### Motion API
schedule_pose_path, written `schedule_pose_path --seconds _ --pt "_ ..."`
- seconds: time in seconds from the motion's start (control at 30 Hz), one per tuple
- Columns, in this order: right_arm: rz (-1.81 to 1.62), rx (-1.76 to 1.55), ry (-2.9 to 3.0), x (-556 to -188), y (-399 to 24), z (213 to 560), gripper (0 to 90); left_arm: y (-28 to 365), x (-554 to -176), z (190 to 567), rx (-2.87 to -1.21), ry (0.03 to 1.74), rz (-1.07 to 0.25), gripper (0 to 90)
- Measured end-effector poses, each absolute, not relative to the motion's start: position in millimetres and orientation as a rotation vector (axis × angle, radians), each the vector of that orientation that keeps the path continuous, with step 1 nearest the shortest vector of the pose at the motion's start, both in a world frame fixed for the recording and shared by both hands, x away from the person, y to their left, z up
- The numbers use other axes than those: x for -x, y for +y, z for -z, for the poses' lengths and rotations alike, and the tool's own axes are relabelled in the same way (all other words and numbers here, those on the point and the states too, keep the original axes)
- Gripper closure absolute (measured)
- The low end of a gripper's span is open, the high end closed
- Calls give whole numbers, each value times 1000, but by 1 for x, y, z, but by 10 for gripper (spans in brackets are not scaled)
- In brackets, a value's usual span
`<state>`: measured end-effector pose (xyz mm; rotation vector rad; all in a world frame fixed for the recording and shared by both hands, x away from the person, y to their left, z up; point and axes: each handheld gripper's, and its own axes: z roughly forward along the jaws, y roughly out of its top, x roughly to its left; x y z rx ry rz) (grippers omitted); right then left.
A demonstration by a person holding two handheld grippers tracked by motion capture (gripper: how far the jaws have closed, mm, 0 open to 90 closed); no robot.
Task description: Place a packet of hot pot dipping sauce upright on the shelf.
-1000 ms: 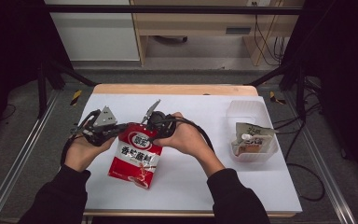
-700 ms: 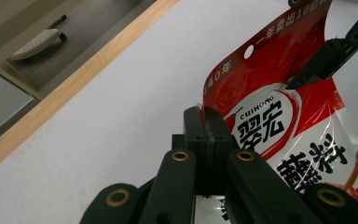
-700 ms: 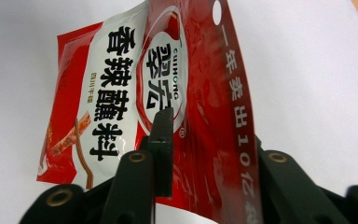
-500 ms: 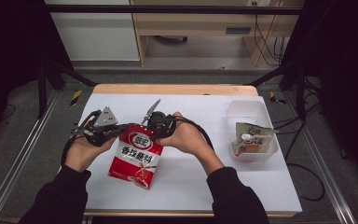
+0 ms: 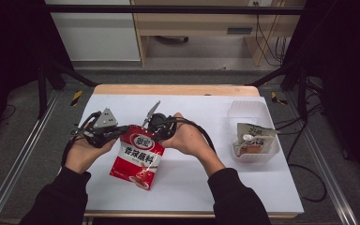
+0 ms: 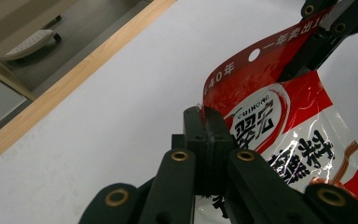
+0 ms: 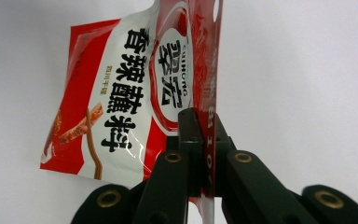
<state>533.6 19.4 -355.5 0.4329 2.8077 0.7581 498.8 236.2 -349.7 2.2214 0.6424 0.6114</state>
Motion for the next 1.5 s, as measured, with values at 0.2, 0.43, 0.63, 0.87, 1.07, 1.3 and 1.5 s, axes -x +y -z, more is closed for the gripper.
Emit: schedule_pose_path --seconds 0.2,0.43,0.63,0.87,1.07,1.3,1.5 --pt "-769 -441 2808 -532 19 354 899 244 -499 354 -2183 659 -622 747" --pt "-830 -431 2801 -531 13 347 900 258 -491 360 -2088 693 -634 394" --pt "-850 -436 2784 -526 2 330 900 271 -483 368 -2013 732 -618 241" --pt "-899 -432 2728 -525 -19 301 900 285 -485 386 -2017 812 -618 155" --pt "-857 -450 2683 -528 -41 284 900 296 -489 401 -2025 871 -608 127" --pt "-850 -517 2646 -535 -74 271 900 302 -493 422 -2065 919 -608 97" --pt "-853 -545 2617 -537 -94 261 900 304 -493 430 -2067 925 -622 81"
